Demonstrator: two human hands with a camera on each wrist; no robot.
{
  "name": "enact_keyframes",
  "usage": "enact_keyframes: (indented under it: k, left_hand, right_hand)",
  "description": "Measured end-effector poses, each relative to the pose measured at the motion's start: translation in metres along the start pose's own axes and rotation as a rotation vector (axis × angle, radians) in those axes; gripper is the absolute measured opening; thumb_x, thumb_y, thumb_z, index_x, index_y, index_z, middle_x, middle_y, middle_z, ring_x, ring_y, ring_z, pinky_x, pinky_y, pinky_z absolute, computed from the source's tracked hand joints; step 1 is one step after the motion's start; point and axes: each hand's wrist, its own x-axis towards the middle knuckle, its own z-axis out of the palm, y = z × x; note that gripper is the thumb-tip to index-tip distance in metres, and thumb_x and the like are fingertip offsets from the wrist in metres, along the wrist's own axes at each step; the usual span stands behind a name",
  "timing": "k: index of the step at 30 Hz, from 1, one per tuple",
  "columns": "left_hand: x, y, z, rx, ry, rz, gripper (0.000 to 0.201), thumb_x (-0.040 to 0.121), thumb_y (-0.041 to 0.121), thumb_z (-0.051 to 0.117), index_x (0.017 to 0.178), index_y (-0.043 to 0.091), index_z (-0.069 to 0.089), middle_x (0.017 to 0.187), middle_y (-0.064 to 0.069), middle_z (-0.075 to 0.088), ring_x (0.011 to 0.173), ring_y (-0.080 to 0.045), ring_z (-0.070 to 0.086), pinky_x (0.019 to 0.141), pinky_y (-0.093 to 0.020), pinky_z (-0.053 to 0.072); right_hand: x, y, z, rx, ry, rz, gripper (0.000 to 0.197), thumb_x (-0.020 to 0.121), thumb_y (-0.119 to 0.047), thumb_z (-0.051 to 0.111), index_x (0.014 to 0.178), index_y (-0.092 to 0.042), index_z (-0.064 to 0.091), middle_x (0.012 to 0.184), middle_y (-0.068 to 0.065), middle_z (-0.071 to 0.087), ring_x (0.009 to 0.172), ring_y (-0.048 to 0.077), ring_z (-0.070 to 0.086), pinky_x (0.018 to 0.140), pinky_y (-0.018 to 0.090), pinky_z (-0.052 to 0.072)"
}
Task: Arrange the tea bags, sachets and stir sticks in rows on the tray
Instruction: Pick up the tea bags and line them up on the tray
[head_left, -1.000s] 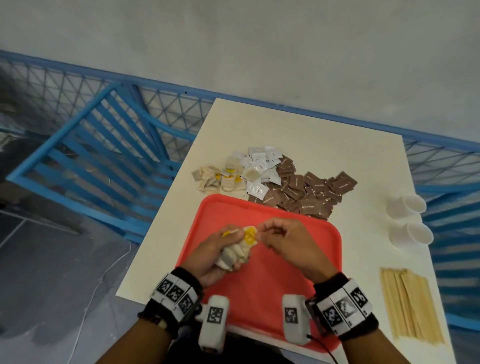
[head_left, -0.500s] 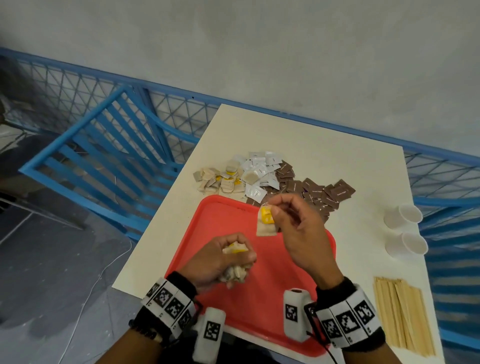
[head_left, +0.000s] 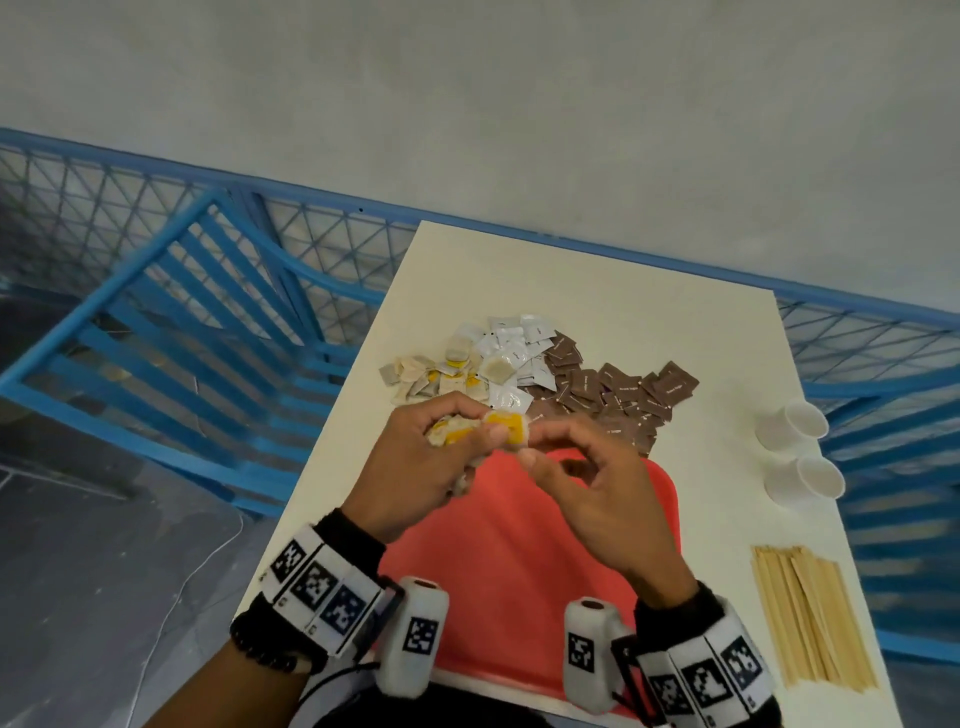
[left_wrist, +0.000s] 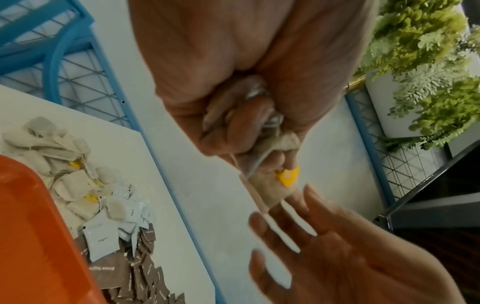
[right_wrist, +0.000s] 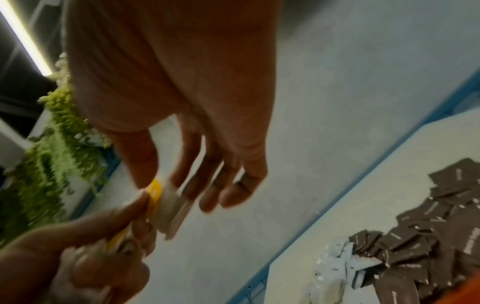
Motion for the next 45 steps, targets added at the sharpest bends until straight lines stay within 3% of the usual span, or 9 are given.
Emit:
enact_keyframes:
  k: [5,12,15,19,23,26,29,34,45]
  left_hand:
    - [0.004,0.009,-0.014,0.013,-0.07,-0.045,0.013,0.085,0.021,0.073,0.087,0.009,0.068,0.055,-0.004,0.053,0.041,-0.015,0.045,0.041,-0.016,0.028]
    - [0.007,0.008,-0.024,0.01,-0.086,-0.056,0.011,0.086,0.023,0.071,0.088,0.013,0.068,0.053,-0.01,0.05,0.04,-0.014,0.045,0.04,-0.016,0.029]
    - [0.007,0.007,-0.028,0.035,-0.123,-0.054,0.009,0.087,0.023,0.071,0.086,0.015,0.068,0.059,-0.014,0.05,0.043,-0.017,0.046,0.041,-0.016,0.03]
    - [0.009,0.008,-0.033,0.066,-0.15,-0.059,0.009,0.09,0.022,0.069,0.086,0.014,0.067,0.061,-0.014,0.051,0.045,-0.018,0.046,0.039,-0.017,0.03]
    - [0.01,0.003,-0.032,0.07,-0.138,-0.05,0.018,0.088,0.025,0.07,0.09,0.008,0.067,0.056,-0.012,0.052,0.043,-0.017,0.045,0.04,-0.017,0.03]
    - [0.014,-0.011,-0.036,0.077,-0.066,-0.09,0.018,0.091,0.027,0.071,0.086,0.01,0.067,0.064,-0.011,0.055,0.047,-0.017,0.046,0.041,-0.018,0.031]
    - [0.031,-0.056,-0.055,0.372,0.112,-0.16,0.02,0.09,0.032,0.071,0.082,0.015,0.067,0.068,-0.001,0.063,0.055,-0.017,0.056,0.049,-0.022,0.041]
    - [0.042,-0.141,-0.09,0.934,0.222,-0.503,0.023,0.086,0.04,0.064,0.101,0.024,0.061,0.107,-0.004,0.064,0.101,-0.029,0.061,0.086,-0.039,0.051]
    - [0.023,-0.18,-0.081,1.038,0.133,-0.498,0.02,0.092,0.032,0.063,0.103,0.016,0.067,0.105,-0.007,0.07,0.101,-0.031,0.065,0.083,-0.038,0.053]
  right_hand:
    - [0.0,-0.001,0.003,-0.133,0.042,0.025,0.03,0.079,-0.054,0.071,0.101,-0.034,0.071,0.108,-0.014,0.066,0.102,0.01,0.064,0.084,0.035,0.054]
    - [0.011,0.006,0.021,-0.136,0.065,-0.005,0.015,0.085,-0.036,0.074,0.083,-0.021,0.074,0.085,-0.007,0.069,0.081,0.013,0.064,0.07,0.033,0.049]
    - [0.013,0.003,0.022,-0.067,0.045,0.075,0.022,0.081,-0.033,0.078,0.101,-0.026,0.072,0.092,-0.012,0.069,0.082,0.007,0.064,0.071,0.032,0.05]
    - [0.017,0.004,0.026,-0.044,0.061,0.07,0.021,0.082,-0.033,0.079,0.101,-0.03,0.073,0.1,-0.009,0.07,0.091,0.011,0.066,0.078,0.047,0.054]
    - [0.018,0.003,0.024,0.02,0.006,0.084,0.009,0.081,-0.032,0.077,0.079,-0.025,0.072,0.073,-0.005,0.068,0.061,0.019,0.052,0.058,0.035,0.039]
    - [0.019,0.014,0.022,0.025,0.07,0.11,0.008,0.084,-0.022,0.075,0.085,-0.014,0.073,0.073,0.009,0.069,0.064,0.017,0.057,0.061,0.029,0.046]
    - [0.012,0.052,0.013,-0.041,0.124,0.251,0.012,0.086,-0.013,0.074,0.085,-0.002,0.07,0.069,0.02,0.064,0.06,0.014,0.055,0.06,0.021,0.045]
    - [-0.019,0.11,0.009,-0.213,0.042,0.493,0.021,0.087,-0.016,0.074,0.073,-0.002,0.064,0.056,0.001,0.052,0.05,0.005,0.04,0.051,0.015,0.034]
    - [0.024,0.146,0.068,-0.108,-0.014,0.721,0.01,0.089,-0.011,0.07,0.084,-0.002,0.069,0.059,0.005,0.061,0.041,0.001,0.047,0.044,0.012,0.038]
